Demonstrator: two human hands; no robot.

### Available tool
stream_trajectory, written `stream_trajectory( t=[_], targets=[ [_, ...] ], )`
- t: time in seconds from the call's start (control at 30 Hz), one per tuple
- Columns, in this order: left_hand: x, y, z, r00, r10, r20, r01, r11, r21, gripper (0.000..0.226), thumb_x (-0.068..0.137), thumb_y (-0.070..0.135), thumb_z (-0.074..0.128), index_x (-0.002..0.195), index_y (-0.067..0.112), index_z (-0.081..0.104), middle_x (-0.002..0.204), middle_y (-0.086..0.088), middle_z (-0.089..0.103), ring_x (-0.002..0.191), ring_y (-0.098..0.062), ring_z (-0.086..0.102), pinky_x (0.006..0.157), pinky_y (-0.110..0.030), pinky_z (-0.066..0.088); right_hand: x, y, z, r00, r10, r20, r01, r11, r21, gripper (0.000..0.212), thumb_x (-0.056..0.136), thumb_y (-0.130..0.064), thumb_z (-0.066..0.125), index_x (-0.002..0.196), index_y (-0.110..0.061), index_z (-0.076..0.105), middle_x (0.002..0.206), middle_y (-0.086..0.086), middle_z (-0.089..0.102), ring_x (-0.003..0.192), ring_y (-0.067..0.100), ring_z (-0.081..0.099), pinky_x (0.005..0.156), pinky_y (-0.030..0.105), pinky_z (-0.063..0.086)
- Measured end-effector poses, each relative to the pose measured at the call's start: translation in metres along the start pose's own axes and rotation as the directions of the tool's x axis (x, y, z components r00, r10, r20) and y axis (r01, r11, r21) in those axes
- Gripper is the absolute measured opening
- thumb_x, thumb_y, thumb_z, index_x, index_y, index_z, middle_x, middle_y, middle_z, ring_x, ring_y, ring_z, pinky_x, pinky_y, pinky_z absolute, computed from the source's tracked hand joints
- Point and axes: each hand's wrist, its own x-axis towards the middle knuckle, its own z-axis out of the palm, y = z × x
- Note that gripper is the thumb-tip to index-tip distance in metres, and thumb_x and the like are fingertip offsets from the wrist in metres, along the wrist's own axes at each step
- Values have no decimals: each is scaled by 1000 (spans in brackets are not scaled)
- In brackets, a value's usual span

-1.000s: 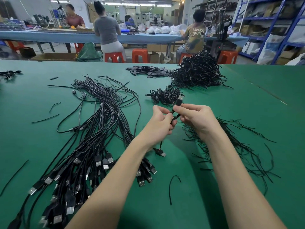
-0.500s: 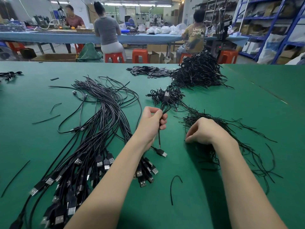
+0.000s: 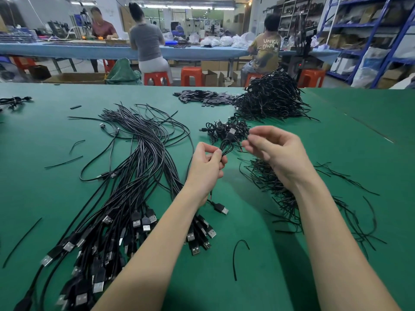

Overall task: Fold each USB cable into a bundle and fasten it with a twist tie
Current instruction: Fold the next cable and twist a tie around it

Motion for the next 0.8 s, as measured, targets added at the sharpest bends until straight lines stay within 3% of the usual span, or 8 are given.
stream_trajectory(
  t=[0.1, 0.23, 0.4, 0.53, 0.67, 0.8],
  targets=[
    [0, 0, 0, 1000, 4, 3, -4, 1000, 19, 12, 101, 10, 47, 92, 17, 46, 73, 0, 60, 56, -5, 46, 47, -15, 37, -1, -6, 7, 989, -131, -64, 136, 987, 80, 13, 85, 6, 74, 93, -5, 74, 80, 8, 76, 79, 20, 75, 75, 24, 60],
    [1, 1, 3, 1000, 14, 16, -15, 999, 33, 13, 101, 12, 48, 90, 18, 46, 73, -1, 60, 56, -5, 46, 48, -15, 37, 0, 4, 20, 970, -244, -20, 234, 948, -214, 20, 84, 1, 79, 101, -9, 74, 83, 8, 78, 79, 15, 73, 79, 28, 60],
    [3, 6, 1, 1000, -12, 21, 12, 1000, -3, 13, 101, 10, 47, 90, 16, 44, 68, -1, 57, 51, -5, 44, 43, -15, 34, -1, 20, 24, 962, -252, 108, 274, 878, -393, 20, 85, 0, 77, 100, -13, 73, 82, 2, 78, 87, 13, 75, 85, 28, 58],
    [5, 8, 0, 997, -54, 46, 57, 996, -72, 14, 101, 18, 46, 89, 15, 41, 68, -2, 55, 53, -10, 41, 43, -19, 31, -1, 21, 22, 959, -237, 155, 280, 876, -392, 21, 85, 0, 78, 98, -15, 71, 82, 2, 78, 94, 15, 76, 91, 30, 58],
    [5, 6, -2, 999, -47, 12, 47, 999, -24, 21, 104, 27, 49, 88, 14, 45, 72, -2, 55, 48, -5, 44, 43, -16, 34, -1, 23, 21, 957, -211, 199, 275, 880, -389, 21, 85, -2, 79, 99, -15, 71, 84, 3, 79, 98, 16, 75, 94, 36, 57],
    [4, 5, -3, 997, -71, -8, 70, 994, -78, 18, 105, 24, 45, 90, 14, 44, 72, -1, 57, 48, -4, 45, 43, -16, 33, 1, 24, 20, 977, -162, 139, 202, 914, -351, 17, 86, -11, 80, 100, -16, 72, 86, -2, 79, 89, 8, 73, 85, 26, 52]
  ],
)
